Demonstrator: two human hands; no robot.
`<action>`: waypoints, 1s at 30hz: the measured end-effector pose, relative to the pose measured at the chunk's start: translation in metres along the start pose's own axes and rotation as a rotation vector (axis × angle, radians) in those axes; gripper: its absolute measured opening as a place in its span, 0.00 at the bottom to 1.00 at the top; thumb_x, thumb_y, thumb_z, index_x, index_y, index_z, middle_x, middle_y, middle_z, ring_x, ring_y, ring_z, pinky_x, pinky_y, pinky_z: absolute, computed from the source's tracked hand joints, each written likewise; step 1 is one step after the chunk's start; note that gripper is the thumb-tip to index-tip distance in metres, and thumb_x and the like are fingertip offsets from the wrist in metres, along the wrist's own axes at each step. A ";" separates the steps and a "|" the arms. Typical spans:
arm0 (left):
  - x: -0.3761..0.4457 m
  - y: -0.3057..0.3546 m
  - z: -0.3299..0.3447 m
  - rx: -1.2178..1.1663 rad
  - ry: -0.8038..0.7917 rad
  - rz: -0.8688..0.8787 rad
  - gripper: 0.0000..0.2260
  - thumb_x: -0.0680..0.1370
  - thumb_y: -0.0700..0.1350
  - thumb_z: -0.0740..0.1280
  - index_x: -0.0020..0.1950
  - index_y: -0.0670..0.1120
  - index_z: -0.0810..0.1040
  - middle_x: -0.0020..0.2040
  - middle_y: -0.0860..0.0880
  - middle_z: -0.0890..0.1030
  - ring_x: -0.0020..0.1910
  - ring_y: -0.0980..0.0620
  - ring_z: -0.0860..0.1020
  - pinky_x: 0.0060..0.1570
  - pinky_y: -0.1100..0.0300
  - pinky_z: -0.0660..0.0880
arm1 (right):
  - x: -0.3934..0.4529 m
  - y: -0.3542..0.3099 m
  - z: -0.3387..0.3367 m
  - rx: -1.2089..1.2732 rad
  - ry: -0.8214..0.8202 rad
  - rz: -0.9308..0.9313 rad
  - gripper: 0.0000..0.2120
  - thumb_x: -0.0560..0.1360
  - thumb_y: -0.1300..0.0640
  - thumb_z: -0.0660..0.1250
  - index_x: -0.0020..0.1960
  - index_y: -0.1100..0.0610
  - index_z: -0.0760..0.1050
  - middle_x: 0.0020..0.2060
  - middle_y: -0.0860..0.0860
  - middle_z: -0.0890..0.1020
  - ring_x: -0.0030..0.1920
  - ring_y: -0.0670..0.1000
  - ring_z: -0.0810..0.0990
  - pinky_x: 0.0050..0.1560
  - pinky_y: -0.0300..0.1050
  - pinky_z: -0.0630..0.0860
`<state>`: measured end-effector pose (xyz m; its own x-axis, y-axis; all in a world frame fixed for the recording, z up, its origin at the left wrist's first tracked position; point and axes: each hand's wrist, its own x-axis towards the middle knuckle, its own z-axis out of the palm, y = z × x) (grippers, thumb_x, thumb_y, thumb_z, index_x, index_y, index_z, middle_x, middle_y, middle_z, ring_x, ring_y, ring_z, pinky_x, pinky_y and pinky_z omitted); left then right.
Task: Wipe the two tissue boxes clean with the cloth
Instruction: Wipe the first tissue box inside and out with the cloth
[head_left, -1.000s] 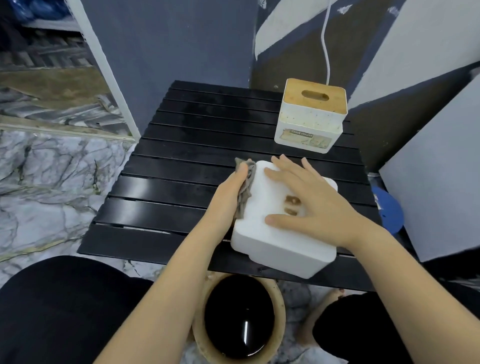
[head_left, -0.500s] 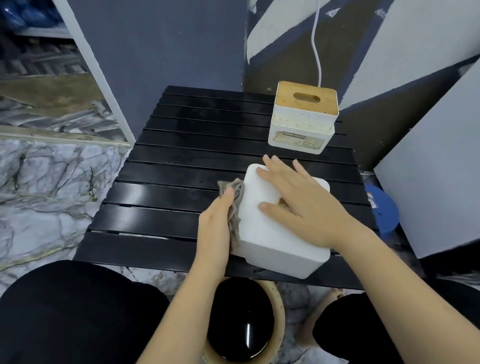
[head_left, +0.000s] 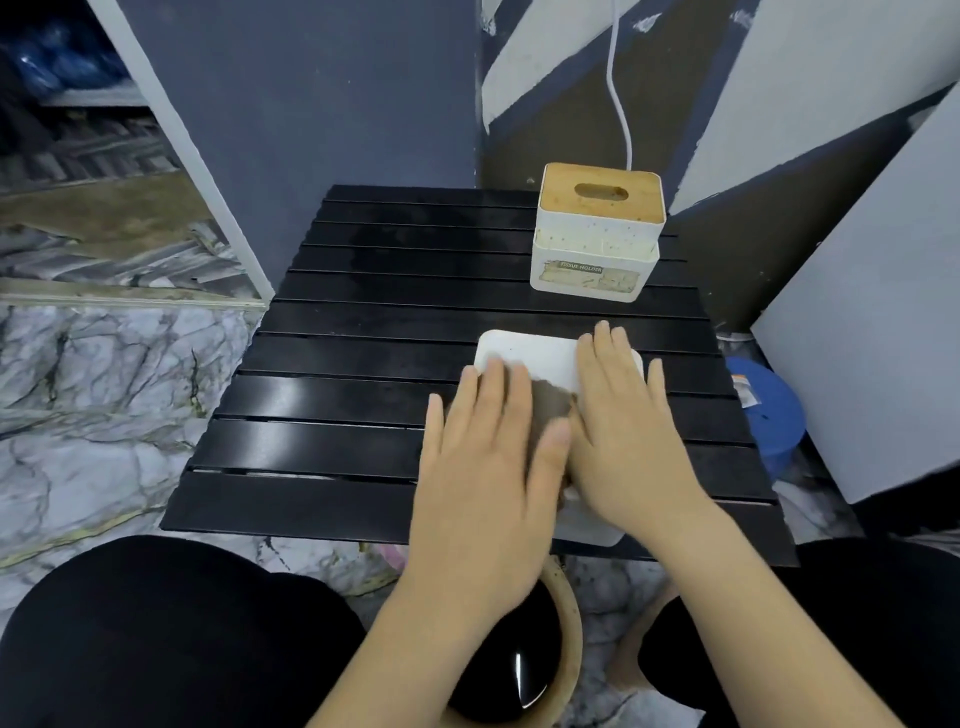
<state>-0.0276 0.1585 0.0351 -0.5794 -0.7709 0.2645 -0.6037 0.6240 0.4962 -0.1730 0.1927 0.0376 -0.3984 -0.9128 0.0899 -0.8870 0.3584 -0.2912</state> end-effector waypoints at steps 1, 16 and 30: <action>0.001 -0.001 0.003 0.092 -0.029 0.007 0.31 0.84 0.60 0.41 0.83 0.46 0.57 0.83 0.49 0.55 0.83 0.50 0.50 0.81 0.46 0.48 | -0.001 0.000 0.002 -0.016 -0.009 -0.001 0.39 0.78 0.43 0.32 0.84 0.61 0.47 0.84 0.57 0.48 0.84 0.55 0.43 0.82 0.56 0.40; 0.110 -0.027 0.006 0.072 -0.225 0.219 0.17 0.84 0.58 0.58 0.68 0.53 0.76 0.58 0.53 0.81 0.59 0.49 0.75 0.60 0.52 0.71 | 0.002 0.007 0.012 -0.058 0.016 -0.038 0.37 0.80 0.46 0.34 0.83 0.64 0.53 0.83 0.60 0.53 0.84 0.57 0.49 0.82 0.58 0.46; 0.101 -0.041 -0.004 -0.129 0.110 -0.376 0.24 0.79 0.62 0.65 0.31 0.46 0.72 0.31 0.51 0.75 0.33 0.50 0.73 0.30 0.57 0.62 | 0.035 0.007 -0.016 -0.233 -0.235 0.044 0.28 0.86 0.45 0.37 0.83 0.48 0.33 0.82 0.58 0.33 0.82 0.58 0.30 0.79 0.65 0.32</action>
<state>-0.0595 0.0545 0.0448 -0.2650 -0.9556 0.1286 -0.6845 0.2803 0.6730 -0.1970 0.1668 0.0539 -0.3966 -0.9060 -0.1479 -0.9105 0.4088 -0.0620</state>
